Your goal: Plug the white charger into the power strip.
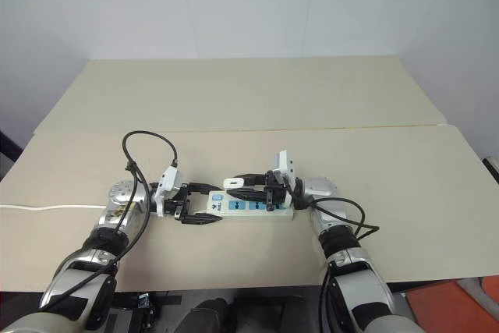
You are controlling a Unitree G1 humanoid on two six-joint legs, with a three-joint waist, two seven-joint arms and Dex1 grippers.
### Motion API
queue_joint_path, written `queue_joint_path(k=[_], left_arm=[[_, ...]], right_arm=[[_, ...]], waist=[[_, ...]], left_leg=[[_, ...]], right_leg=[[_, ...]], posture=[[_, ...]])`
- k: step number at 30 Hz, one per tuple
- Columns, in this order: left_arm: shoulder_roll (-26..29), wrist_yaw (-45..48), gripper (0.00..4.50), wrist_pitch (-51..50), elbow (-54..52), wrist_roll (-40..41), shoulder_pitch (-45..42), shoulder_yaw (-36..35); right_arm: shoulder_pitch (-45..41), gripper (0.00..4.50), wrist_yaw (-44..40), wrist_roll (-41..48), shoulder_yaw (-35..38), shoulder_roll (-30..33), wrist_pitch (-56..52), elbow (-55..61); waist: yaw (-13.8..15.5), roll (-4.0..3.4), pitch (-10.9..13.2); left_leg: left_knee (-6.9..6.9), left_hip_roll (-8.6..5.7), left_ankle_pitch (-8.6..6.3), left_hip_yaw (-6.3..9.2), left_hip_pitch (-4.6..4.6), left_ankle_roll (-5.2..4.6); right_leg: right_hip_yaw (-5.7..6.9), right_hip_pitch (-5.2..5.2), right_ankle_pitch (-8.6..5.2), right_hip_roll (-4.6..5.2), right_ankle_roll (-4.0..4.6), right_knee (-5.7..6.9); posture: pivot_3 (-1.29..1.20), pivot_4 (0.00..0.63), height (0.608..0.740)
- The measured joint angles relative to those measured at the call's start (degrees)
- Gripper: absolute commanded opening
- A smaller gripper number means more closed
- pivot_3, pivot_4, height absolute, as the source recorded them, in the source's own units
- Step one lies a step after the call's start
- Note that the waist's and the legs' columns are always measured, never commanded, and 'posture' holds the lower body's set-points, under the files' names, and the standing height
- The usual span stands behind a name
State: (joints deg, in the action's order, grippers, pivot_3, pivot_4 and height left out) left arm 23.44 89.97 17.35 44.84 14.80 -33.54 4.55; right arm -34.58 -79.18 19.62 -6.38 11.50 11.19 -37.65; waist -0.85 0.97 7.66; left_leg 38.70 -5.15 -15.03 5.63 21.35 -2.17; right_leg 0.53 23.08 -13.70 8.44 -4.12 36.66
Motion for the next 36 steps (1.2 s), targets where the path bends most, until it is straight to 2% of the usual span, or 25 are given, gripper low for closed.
queue_joint_path(k=[20,36], left_arm=[[-0.27,-0.32,3.26,-0.16,0.00,-0.29,-0.01,0.12],[-0.30,-0.53,3.26,-0.43,0.11,-0.37,-0.01,0.29]], right_arm=[[0.03,1.12,0.52,-0.82,-2.17,1.45,5.67,-1.26],[-1.05,1.12,-0.34,-0.81,-2.44,1.74,5.68,-3.22]], waist=[[0.15,0.01,-0.04],[0.15,0.04,-0.08]], left_leg=[[-0.07,0.00,-0.01,0.03,-0.15,0.00],[-0.23,0.00,-0.02,0.11,-0.34,-0.01]], right_leg=[[0.02,-0.29,0.00,-0.02,0.00,-0.50],[0.04,-0.50,0.00,-0.02,0.00,-0.59]], posture=[[0.00,0.150,0.740],[0.00,0.150,0.740]])
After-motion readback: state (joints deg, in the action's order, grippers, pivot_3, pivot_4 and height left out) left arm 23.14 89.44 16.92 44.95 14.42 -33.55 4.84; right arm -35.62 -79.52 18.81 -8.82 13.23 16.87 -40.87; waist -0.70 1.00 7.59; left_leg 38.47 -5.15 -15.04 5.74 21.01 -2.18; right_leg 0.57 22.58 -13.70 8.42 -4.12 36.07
